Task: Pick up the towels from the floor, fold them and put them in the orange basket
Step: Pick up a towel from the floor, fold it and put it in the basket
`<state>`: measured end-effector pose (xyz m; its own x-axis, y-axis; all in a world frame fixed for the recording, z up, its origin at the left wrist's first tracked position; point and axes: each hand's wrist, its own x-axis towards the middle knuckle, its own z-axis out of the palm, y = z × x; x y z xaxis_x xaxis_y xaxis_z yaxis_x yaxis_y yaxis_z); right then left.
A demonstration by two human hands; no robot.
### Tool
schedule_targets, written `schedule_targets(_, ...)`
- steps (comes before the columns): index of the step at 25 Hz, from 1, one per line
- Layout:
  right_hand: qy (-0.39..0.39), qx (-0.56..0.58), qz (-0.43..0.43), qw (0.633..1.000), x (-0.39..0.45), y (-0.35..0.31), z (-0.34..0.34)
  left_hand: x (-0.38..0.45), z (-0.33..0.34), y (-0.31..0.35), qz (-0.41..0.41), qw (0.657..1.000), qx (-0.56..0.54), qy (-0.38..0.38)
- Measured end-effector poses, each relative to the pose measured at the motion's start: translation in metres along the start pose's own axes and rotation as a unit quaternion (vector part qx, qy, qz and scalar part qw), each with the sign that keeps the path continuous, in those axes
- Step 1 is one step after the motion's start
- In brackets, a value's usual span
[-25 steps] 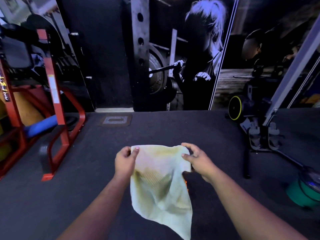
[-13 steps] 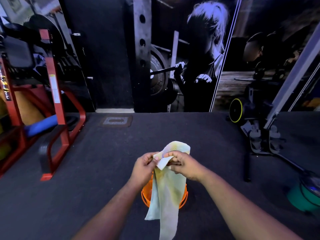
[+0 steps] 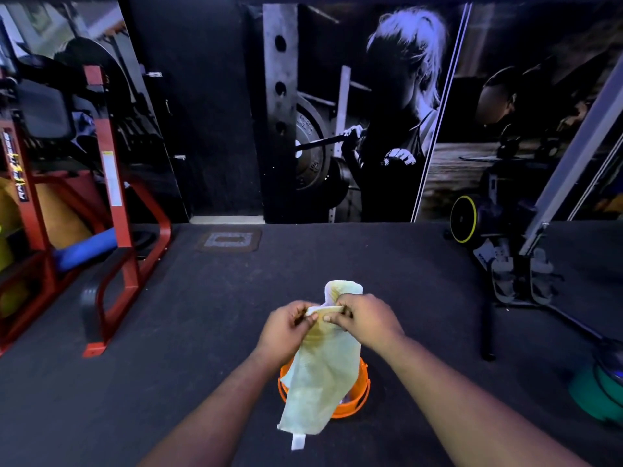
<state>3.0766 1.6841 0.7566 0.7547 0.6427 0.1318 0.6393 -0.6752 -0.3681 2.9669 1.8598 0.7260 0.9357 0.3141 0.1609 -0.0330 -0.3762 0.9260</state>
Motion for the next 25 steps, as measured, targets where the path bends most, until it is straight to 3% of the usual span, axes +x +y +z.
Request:
schedule_targets(4, -0.041, -0.143, 0.015, 0.989, -0.005, 0.036, -0.017, 0.006, -0.028, -0.013, -0.022, 0.991, 0.107, 0.070)
schedule_targets(7, -0.001, -0.155, -0.016, 0.988, -0.007, 0.043, -0.025, 0.011, -0.041, -0.014, -0.036, 0.977, 0.190, 0.090)
schedule_targets(10, 0.052, 0.009, -0.028, 0.998, -0.005, 0.038, -0.023, 0.015, -0.038, -0.002, -0.036, 0.981, 0.135, 0.132)
schedule_targets(12, 0.075, 0.176, -0.015, 0.981, -0.005, 0.034, -0.025, 0.014, -0.037, 0.009, -0.033, 0.990, 0.042, 0.133)
schedule_targets(14, 0.124, 0.364, -0.001, 0.923, -0.004, 0.023, -0.036, 0.015, -0.039, 0.026, -0.033, 0.988, -0.080, 0.125)
schedule_targets(16, 0.126, 0.539, 0.005, 0.833, -0.008, 0.012, -0.049, 0.019, -0.040, 0.051, -0.023, 0.981, -0.165, 0.103)
schedule_targets(17, 0.095, 0.563, 0.016, 0.821, -0.011, 0.010, -0.050, 0.025, -0.040, 0.066, -0.013, 0.977, -0.192, 0.092)
schedule_targets(19, -0.011, 0.493, 0.033, 0.870, -0.016, 0.012, -0.040, 0.038, -0.047, 0.097, -0.006, 0.965, -0.250, 0.083)
schedule_targets(21, -0.033, 0.464, 0.072, 0.882, -0.016, 0.013, -0.029, 0.043, -0.058, 0.120, -0.009, 0.950, -0.302, 0.077)
schedule_targets(25, 0.021, 0.603, 0.084, 0.793, 0.001, -0.008, -0.049, 0.010, -0.054, 0.092, -0.111, 0.946, -0.304, 0.007)
